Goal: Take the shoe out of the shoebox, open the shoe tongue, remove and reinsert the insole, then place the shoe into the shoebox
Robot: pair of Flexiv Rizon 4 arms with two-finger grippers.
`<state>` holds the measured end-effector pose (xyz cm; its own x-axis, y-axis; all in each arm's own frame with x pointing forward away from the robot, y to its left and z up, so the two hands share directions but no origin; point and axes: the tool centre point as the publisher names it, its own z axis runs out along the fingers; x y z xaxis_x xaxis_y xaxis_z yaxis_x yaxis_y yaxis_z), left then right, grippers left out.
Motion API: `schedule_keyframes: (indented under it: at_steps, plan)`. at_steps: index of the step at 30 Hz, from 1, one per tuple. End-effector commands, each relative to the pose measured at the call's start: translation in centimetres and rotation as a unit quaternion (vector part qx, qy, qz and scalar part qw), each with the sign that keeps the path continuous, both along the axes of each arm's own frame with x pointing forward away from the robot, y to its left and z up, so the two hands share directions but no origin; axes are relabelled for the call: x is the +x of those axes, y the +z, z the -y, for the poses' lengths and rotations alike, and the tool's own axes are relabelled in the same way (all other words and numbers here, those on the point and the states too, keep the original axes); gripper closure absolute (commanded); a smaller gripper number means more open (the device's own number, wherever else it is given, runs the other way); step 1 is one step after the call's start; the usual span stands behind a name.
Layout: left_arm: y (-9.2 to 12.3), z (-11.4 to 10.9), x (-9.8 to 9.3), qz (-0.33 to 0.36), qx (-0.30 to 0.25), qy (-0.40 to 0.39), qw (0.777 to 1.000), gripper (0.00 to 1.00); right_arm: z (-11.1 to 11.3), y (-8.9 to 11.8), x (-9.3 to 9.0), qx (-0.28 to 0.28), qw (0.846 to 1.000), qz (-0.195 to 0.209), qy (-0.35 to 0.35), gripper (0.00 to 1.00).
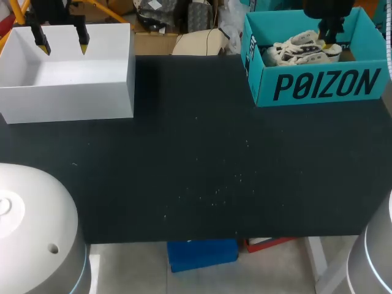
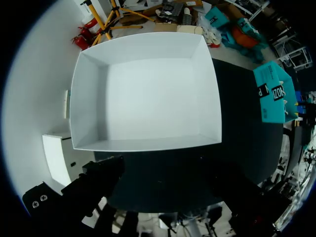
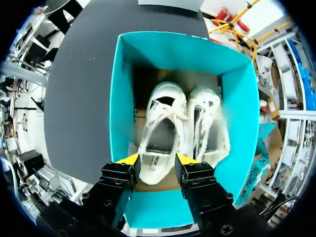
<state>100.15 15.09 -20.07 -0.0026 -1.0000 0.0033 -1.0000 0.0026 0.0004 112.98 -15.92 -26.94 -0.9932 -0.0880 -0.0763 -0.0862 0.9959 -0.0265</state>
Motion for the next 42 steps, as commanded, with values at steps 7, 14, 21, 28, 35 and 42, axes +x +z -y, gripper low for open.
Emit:
schedule_keyframes:
  at_steps: [7, 14, 21, 28, 35, 42]
  plan:
    - [0.0, 0.0, 0.0, -0.001, 0.001, 0.001, 1.000, 0.00, 0.2, -4.7, 4.7, 0.002, 0.999, -0.039, -0.004, 0.61]
    - [0.0, 0.0, 0.0, -0.001, 0.001, 0.001, 1.000, 0.00, 0.5, -7.6, 5.1, 0.007, 0.998, -0.047, -0.031, 0.63]
    - [0.0, 0.0, 0.0, -0.001, 0.001, 0.001, 1.000, 0.00, 0.7, -10.3, 4.7, 0.010, 0.997, -0.055, -0.051, 0.66]
    - [0.0, 0.0, 0.0, -0.001, 0.001, 0.001, 1.000, 0.00, 0.5, -12.5, 4.7, 0.016, 0.996, -0.057, -0.064, 0.70]
    - [0.0, 0.0, 0.0, -0.001, 0.001, 0.001, 1.000, 0.00, 0.4, -13.8, 4.9, 0.008, 0.996, -0.049, -0.068, 0.71]
    - [0.0, 0.0, 0.0, -0.001, 0.001, 0.001, 1.000, 0.00, 1.0, -12.5, 4.8, -0.006, 0.997, -0.040, -0.071, 1.00]
